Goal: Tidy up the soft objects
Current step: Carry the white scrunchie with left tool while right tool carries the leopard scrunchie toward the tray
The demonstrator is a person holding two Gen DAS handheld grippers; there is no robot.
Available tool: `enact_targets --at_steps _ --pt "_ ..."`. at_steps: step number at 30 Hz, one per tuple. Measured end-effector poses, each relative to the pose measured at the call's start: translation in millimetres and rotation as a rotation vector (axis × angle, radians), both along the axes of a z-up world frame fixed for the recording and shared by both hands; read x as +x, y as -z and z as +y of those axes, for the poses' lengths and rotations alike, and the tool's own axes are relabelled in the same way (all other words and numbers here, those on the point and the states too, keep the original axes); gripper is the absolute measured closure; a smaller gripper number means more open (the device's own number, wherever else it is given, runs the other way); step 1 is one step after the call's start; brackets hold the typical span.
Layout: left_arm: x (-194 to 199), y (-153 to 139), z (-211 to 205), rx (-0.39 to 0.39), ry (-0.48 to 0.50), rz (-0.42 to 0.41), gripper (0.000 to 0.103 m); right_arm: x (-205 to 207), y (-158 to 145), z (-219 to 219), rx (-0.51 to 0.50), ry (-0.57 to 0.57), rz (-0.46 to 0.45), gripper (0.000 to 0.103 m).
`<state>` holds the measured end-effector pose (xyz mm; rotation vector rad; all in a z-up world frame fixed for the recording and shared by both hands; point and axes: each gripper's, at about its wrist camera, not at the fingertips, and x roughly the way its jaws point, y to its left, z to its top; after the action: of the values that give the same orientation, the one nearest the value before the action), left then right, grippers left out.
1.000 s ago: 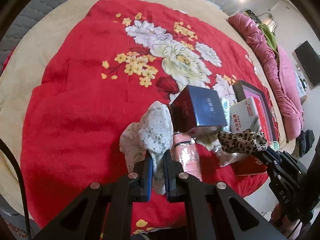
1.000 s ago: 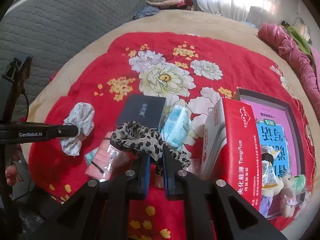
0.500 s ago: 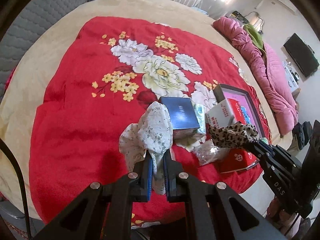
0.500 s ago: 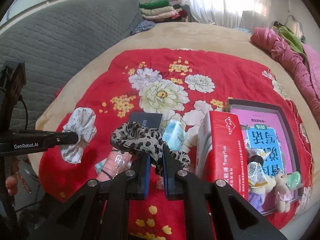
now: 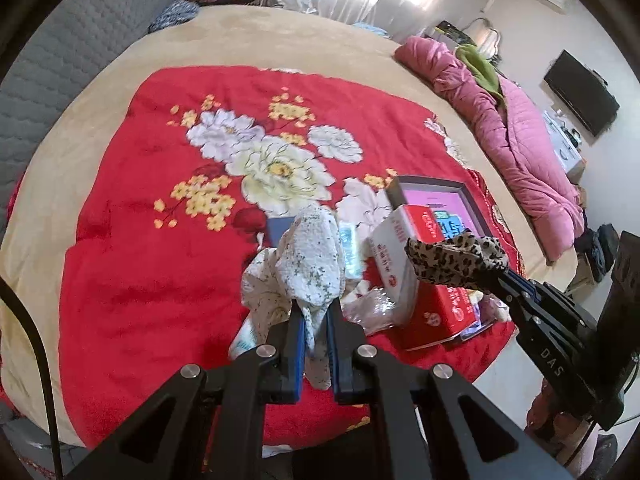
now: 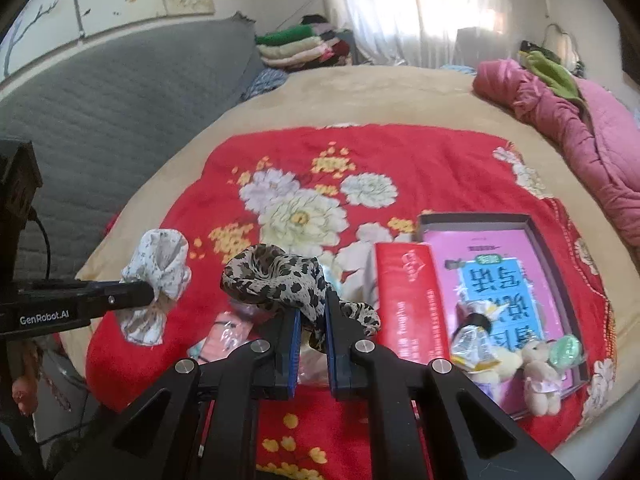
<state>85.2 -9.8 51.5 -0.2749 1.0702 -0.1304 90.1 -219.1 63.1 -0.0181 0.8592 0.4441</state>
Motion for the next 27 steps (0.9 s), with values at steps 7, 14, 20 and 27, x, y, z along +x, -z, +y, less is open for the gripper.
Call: enact_targets --at_steps 7,14,20,27 --pt "9 -18 -31 0.004 0.059 -0.031 0.093 2 -19 -35 0.014 0.097 -0.033 0.093" --pt "19 -35 -67 0.022 0.122 -0.059 0.093 2 -33 -70 0.039 0.171 -0.057 0.093" --pt "31 -47 -96 0.029 0.172 -0.076 0.093 1 -46 -97 0.057 0.211 -0.076 0.093" --pt "41 -53 -125 0.038 0.224 -0.077 0.093 3 -61 -122 0.073 0.25 -0.098 0.093"
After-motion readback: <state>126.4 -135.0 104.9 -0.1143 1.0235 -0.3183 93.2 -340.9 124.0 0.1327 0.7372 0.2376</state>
